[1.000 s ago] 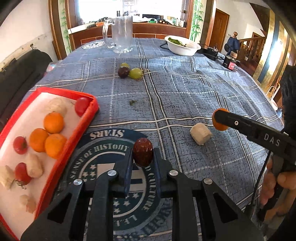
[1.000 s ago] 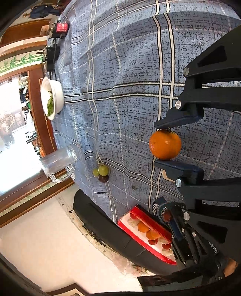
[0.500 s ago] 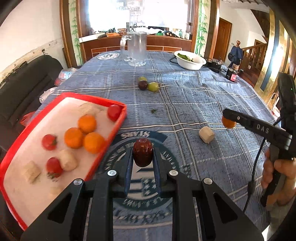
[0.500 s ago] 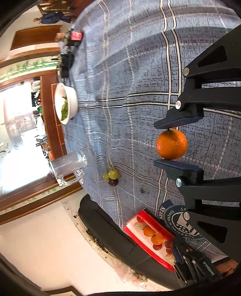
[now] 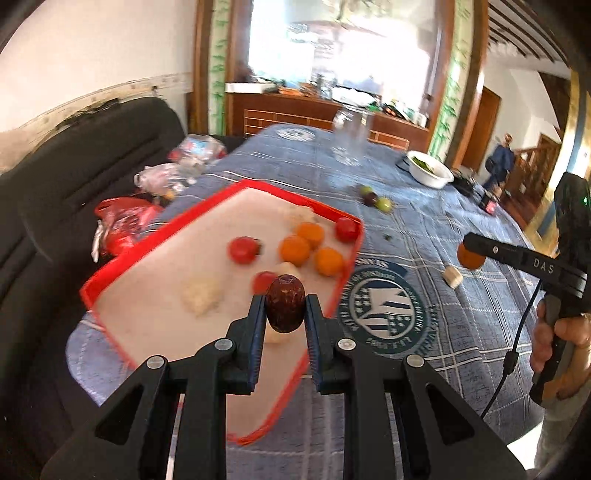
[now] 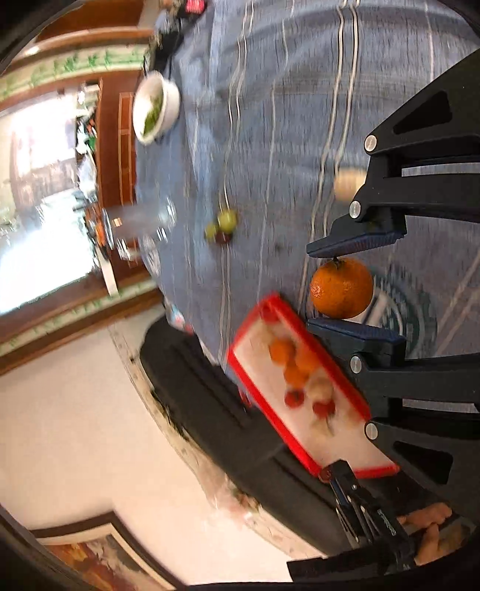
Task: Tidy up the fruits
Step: 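Carry the date toward the tray with the left tool while the right tool carries the orange there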
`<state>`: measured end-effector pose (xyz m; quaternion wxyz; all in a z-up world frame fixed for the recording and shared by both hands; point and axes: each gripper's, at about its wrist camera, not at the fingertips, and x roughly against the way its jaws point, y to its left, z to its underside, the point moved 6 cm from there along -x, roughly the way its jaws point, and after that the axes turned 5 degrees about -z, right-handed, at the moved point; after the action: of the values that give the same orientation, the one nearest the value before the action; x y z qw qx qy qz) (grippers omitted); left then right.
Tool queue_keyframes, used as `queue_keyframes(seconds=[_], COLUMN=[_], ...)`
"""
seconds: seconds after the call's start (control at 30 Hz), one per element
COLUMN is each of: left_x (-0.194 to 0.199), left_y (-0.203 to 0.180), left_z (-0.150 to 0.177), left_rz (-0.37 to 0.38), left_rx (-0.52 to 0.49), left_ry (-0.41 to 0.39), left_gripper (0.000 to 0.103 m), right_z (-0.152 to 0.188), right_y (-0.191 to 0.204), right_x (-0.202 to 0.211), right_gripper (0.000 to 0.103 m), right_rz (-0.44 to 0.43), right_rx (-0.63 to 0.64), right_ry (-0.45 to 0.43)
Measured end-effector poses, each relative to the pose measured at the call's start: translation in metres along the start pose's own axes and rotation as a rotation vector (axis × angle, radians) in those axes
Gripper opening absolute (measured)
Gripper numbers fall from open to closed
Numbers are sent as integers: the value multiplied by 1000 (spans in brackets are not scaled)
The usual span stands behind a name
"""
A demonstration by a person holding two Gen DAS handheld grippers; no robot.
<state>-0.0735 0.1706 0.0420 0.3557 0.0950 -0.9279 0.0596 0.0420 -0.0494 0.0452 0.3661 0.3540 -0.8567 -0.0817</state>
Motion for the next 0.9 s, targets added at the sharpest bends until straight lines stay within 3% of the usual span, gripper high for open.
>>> queue_keyframes(seconds=[0.2,0.6,0.9], left_x=[2,-22,-47], left_y=[25,43,42], left_z=[2,17,14], left_rz=[-10,4,33], left_rx=[54,92,79], left_ry=[-11,48,100], left_gripper=[18,18,18], right_z=[2,17,-10], right_y=[37,91,107], right_x=[-16,-56,-113], right_gripper=[34,34,34], right_rz=[-56,-198,-268], right_rx=[47,64,39], right_ry=[42,158,238])
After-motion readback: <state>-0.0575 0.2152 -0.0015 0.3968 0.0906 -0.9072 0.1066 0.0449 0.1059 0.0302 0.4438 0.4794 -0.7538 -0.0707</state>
